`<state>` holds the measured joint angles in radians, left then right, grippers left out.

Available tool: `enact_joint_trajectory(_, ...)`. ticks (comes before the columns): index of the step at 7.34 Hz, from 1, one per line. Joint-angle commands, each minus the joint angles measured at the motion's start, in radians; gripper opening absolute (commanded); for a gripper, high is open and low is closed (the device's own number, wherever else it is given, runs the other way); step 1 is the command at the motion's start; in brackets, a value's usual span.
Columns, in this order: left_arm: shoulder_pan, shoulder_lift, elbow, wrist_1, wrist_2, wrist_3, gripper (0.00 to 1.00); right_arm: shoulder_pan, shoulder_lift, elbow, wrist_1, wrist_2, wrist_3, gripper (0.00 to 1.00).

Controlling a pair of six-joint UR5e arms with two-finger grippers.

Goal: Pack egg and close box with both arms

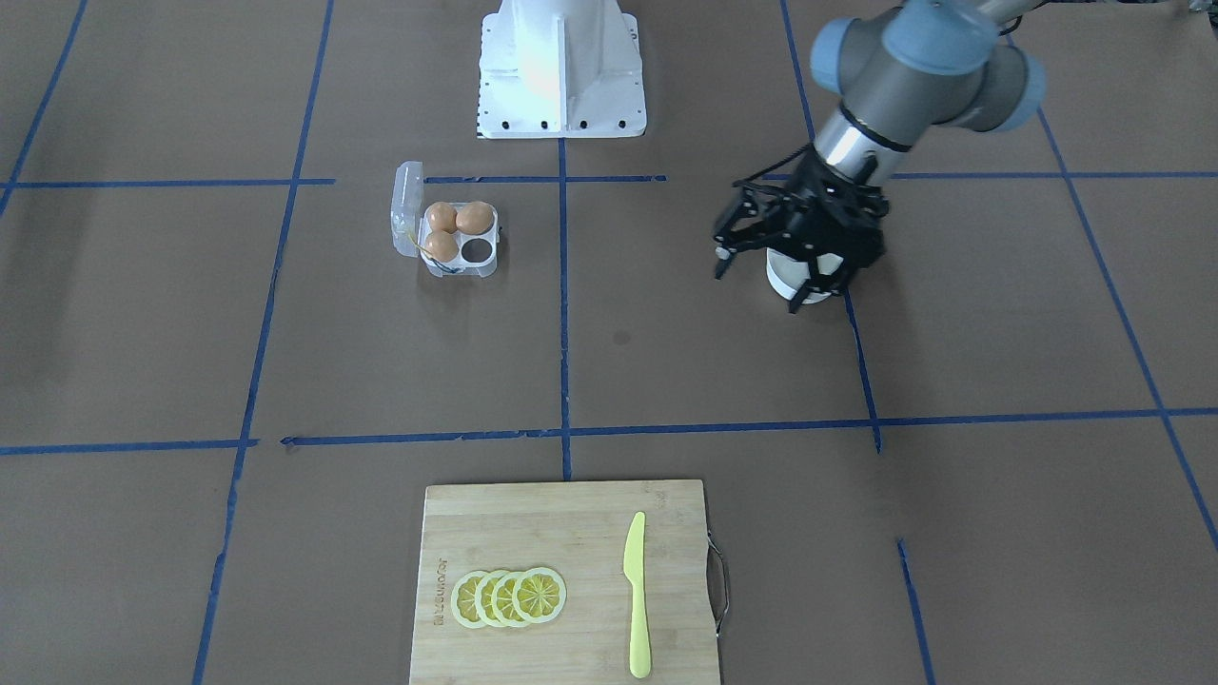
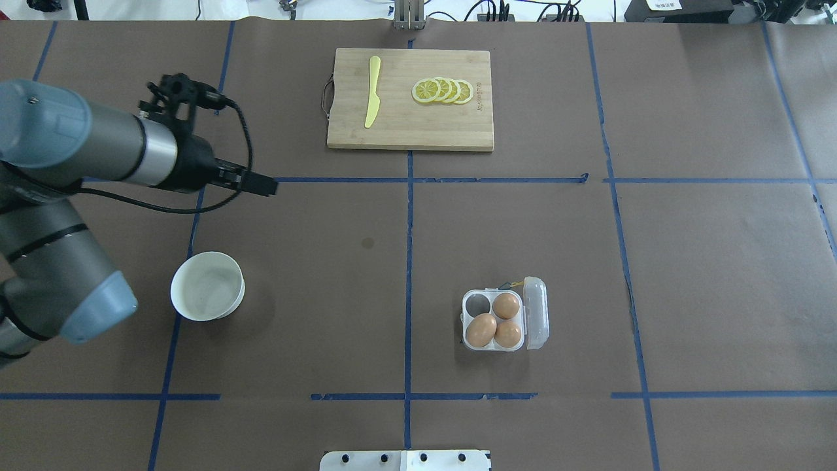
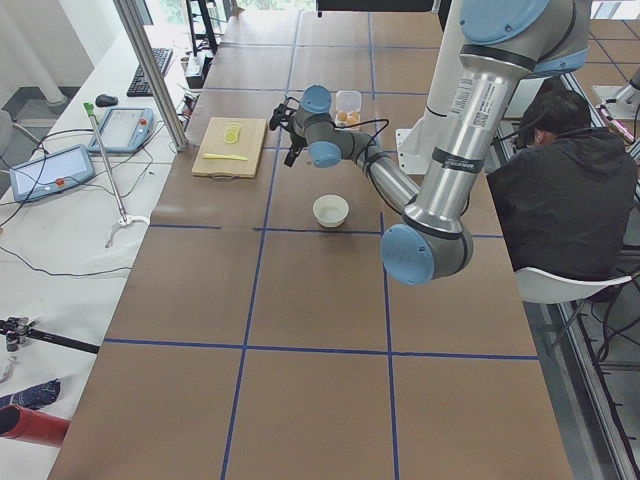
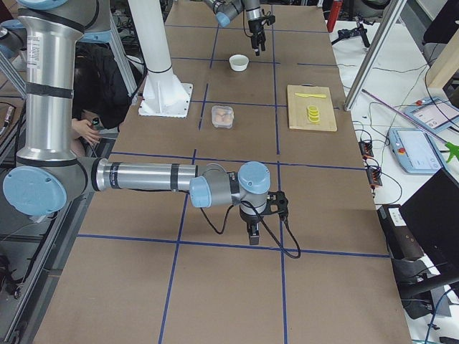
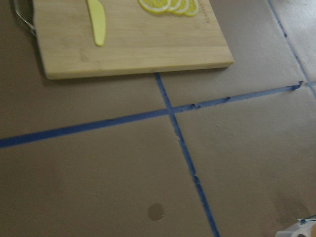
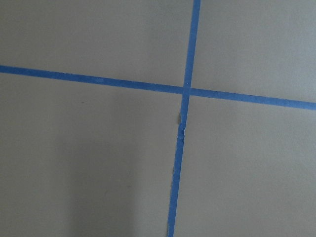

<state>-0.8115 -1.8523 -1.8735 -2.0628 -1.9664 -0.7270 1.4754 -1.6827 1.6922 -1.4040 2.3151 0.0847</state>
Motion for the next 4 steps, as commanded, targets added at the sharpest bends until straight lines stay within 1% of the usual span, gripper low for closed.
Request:
enact_joint_trajectory(1,-0.236,0.141,0.020,0.045,-0.064,0.502,1.00,0.000,0.000,0.044,0.000,-0.003,0.018,1.00)
enact_joint_trajectory(2,-0.373,0.198,0.027,0.100,-0.113,0.726,1.00,0.000,0.005,0.032,-0.001,0.003,0.033,1.00)
enact_joint_trajectory(3,-0.516,0.243,0.028,0.160,-0.165,0.894,1.00,0.000,-0.003,0.035,-0.001,0.003,0.035,1.00)
enact_joint_trajectory(4,-0.608,0.305,0.048,0.194,-0.216,0.982,1.00,0.000,-0.005,0.032,-0.001,0.006,0.029,1.00)
